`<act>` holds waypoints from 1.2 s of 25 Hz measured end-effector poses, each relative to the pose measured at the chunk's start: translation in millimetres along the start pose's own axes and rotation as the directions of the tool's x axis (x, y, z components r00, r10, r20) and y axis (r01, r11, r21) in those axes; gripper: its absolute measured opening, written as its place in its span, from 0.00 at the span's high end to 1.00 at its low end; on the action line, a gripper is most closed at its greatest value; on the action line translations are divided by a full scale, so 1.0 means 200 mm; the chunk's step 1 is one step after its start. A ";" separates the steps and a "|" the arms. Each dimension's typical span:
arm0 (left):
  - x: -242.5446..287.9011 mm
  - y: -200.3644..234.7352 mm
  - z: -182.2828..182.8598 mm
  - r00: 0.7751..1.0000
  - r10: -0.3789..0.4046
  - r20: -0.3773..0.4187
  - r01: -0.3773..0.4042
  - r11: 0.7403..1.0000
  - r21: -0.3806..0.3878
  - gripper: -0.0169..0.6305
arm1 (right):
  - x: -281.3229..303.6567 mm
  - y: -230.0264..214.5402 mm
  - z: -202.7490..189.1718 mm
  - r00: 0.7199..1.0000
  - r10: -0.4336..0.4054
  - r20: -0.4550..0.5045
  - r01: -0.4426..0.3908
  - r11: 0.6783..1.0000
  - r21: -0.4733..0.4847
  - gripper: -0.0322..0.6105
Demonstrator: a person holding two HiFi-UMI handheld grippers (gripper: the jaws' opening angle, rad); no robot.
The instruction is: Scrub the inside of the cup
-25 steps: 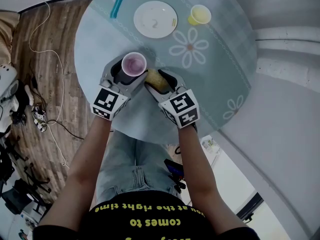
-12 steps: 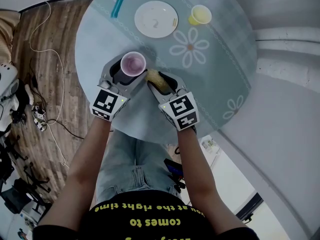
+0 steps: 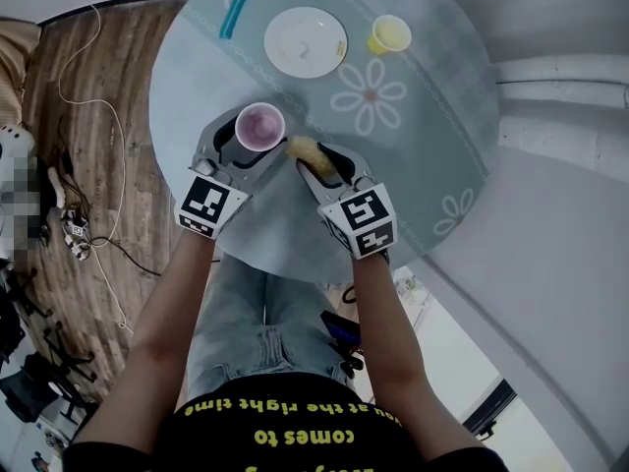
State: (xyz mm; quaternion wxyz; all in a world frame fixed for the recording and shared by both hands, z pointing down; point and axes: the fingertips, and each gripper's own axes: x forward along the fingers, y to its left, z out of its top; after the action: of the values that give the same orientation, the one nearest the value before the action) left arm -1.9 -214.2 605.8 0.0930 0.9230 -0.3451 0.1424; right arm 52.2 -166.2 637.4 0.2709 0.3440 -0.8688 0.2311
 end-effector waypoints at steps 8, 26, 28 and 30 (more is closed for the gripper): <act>-0.03 -0.02 0.08 1.000 -0.009 0.012 0.009 0.999 0.030 0.48 | -0.09 -0.03 0.08 0.998 -0.033 0.047 0.033 0.999 -0.001 0.70; -0.16 -0.09 0.34 0.998 -0.010 0.062 0.003 0.994 0.114 0.48 | -0.37 -0.03 0.35 0.969 -0.129 0.209 0.133 0.991 -0.004 0.71; -0.18 -0.09 0.37 0.997 -0.007 0.071 -0.001 0.993 0.116 0.48 | -0.40 -0.03 0.38 0.963 -0.141 0.228 0.145 0.989 -0.002 0.71; -0.21 -0.10 0.40 0.997 -0.004 0.079 -0.006 0.993 0.121 0.48 | -0.44 -0.02 0.41 0.958 -0.143 0.248 0.149 0.989 -0.006 0.71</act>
State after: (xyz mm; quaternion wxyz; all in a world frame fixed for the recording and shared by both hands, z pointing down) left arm -2.6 -195.5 515.6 0.0229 0.9316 -0.3398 0.1268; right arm 82.9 -175.8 521.7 0.1813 0.4301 -0.8707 0.1553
